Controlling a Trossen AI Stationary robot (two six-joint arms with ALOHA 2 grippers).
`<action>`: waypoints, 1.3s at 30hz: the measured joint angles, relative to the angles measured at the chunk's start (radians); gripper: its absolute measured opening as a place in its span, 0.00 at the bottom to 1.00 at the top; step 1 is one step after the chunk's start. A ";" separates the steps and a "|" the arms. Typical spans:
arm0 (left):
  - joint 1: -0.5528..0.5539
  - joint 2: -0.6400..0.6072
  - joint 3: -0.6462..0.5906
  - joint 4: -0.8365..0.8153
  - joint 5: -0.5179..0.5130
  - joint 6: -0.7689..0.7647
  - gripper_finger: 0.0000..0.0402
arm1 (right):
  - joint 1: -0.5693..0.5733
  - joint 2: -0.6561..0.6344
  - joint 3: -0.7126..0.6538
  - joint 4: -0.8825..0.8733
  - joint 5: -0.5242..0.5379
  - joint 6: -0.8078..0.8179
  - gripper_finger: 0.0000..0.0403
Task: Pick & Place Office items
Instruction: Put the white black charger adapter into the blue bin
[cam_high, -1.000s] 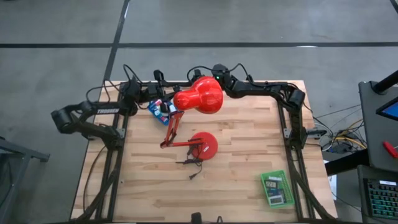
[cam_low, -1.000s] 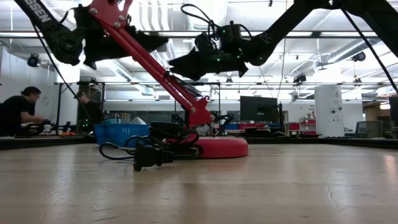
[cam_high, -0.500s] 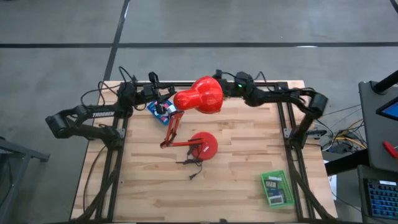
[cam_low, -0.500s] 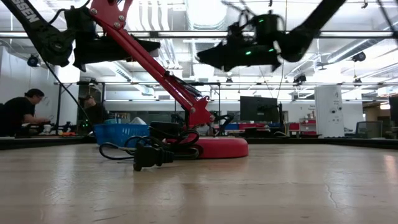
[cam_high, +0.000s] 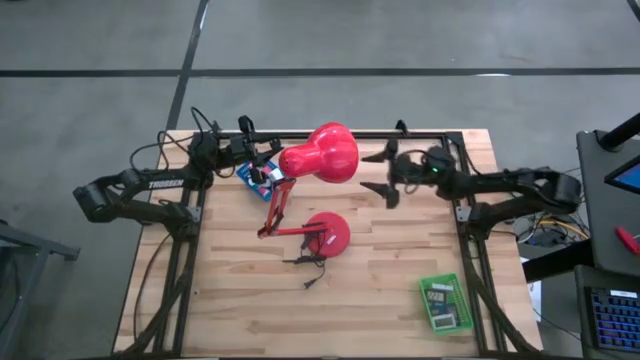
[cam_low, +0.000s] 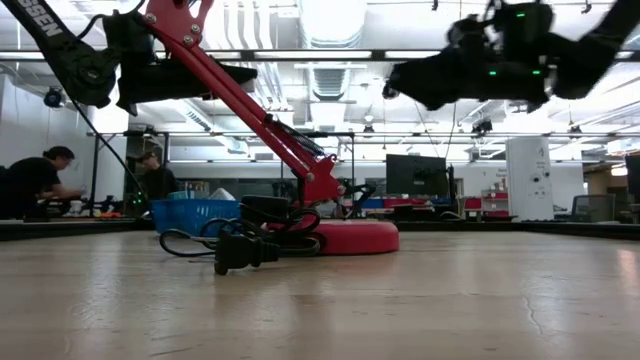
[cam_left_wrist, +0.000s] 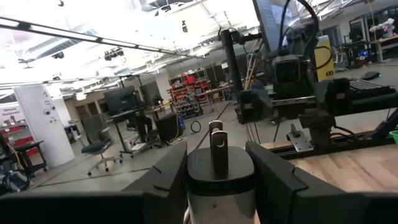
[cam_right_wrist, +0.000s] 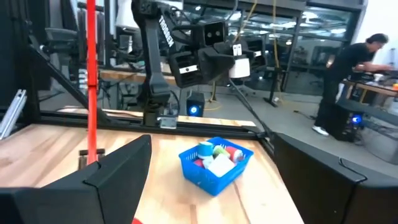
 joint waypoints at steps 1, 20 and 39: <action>0.000 0.000 0.000 0.000 0.000 0.000 0.33 | 0.004 -0.031 -0.027 0.002 0.015 0.001 0.81; 0.001 -0.001 0.000 0.004 -0.001 0.000 0.33 | 0.035 -0.409 -0.388 0.148 0.040 0.094 0.81; 0.006 -0.004 0.000 -0.183 -0.053 -0.028 0.33 | 0.035 -0.732 -0.387 -0.244 0.038 0.112 0.81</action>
